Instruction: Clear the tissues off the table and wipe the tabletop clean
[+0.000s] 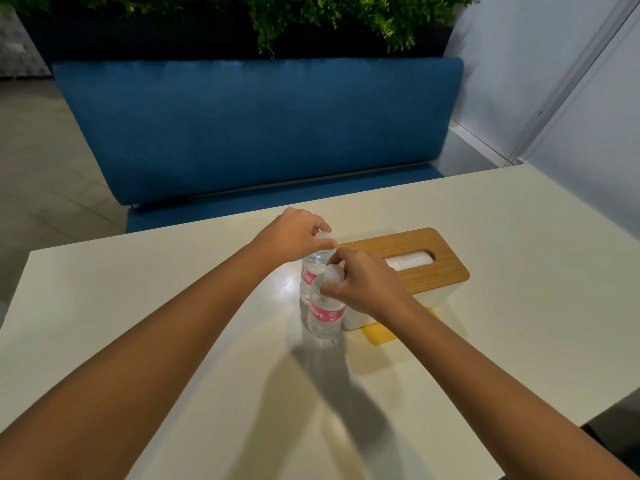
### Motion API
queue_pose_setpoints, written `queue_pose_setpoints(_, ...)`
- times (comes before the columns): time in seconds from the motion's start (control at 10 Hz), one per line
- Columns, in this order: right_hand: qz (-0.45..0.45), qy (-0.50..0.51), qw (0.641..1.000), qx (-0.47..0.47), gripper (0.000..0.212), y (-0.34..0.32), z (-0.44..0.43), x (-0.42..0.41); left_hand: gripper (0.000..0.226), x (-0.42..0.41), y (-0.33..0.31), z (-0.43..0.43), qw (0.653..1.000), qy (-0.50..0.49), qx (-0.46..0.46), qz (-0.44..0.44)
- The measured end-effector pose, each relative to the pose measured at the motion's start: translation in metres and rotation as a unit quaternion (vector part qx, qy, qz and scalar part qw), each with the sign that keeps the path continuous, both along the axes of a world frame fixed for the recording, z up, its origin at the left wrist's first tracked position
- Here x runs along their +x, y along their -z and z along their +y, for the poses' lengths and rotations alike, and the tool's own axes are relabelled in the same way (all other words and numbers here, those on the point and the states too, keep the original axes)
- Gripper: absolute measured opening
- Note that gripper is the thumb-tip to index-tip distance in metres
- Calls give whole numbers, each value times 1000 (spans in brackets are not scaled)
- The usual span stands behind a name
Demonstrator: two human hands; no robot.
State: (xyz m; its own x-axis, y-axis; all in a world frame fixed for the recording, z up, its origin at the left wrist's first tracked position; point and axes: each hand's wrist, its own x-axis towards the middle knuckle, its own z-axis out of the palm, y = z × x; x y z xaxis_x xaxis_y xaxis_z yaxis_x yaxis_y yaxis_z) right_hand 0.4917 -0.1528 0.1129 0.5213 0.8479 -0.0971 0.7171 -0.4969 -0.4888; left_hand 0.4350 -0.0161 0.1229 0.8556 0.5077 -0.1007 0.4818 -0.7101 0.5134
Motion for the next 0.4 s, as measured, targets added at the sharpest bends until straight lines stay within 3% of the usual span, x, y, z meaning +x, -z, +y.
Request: queue_pose_setpoints(0.4, 18, 6, 1000, -5, 49, 0, -5, 0, 40, -5, 3, -4, 999, -43, -19, -24)
